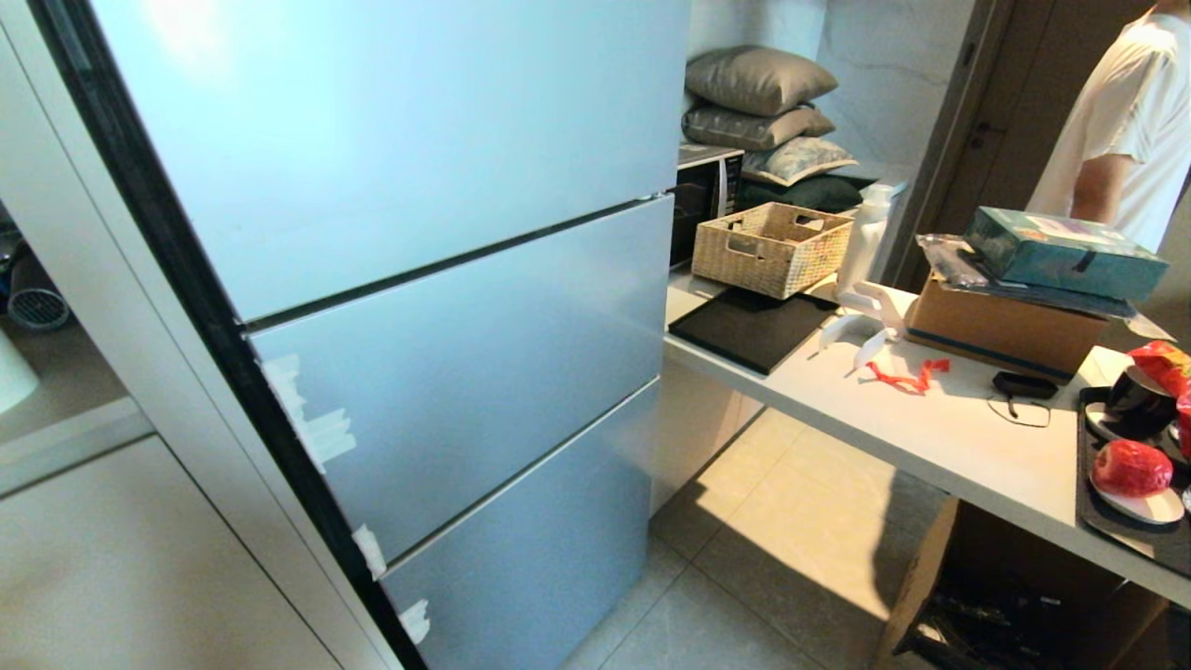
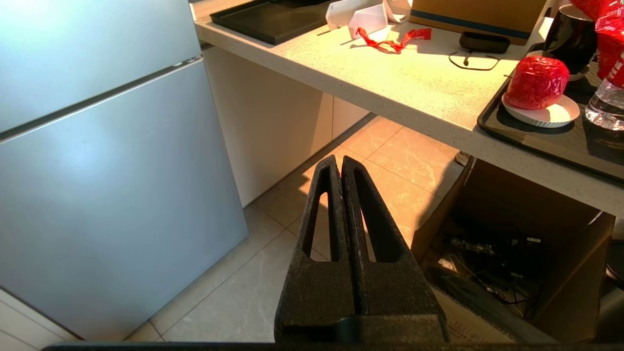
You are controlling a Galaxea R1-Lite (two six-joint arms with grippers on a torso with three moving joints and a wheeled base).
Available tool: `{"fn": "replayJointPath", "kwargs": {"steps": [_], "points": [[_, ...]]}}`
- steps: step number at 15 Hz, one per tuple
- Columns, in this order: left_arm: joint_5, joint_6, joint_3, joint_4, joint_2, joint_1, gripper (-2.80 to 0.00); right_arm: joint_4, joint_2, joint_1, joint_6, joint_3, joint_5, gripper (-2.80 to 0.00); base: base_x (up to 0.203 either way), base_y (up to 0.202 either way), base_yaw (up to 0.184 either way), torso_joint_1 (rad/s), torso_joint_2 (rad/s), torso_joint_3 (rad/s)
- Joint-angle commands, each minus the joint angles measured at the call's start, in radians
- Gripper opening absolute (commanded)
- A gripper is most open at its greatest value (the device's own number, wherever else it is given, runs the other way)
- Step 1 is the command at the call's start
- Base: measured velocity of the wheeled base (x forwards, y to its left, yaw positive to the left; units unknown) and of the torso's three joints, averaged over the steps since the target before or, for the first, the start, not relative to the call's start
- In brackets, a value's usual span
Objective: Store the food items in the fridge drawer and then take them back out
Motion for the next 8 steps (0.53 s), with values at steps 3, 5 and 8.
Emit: {"fn": "replayJointPath", "kwargs": {"steps": [3, 5, 8], "points": [[-0.047, -0.158, -0.237, -0.016, 0.230, -0.012, -2.80, 0.000, 0.001, 0.000, 0.000, 0.000, 0.000, -2.80, 0.000, 0.000, 0.000, 0.000, 0.00, 0.000], [-0.084, -0.319, -0.282, -0.041, 0.431, -0.034, -2.80, 0.000, 0.001, 0.000, 0.000, 0.000, 0.000, -2.80, 0.000, 0.000, 0.000, 0.000, 0.00, 0.000], [-0.107, -0.605, -0.306, -0.195, 0.762, -0.047, -2.80, 0.000, 0.001, 0.000, 0.000, 0.000, 0.000, -2.80, 0.000, 0.000, 0.000, 0.000, 0.00, 0.000]]}}
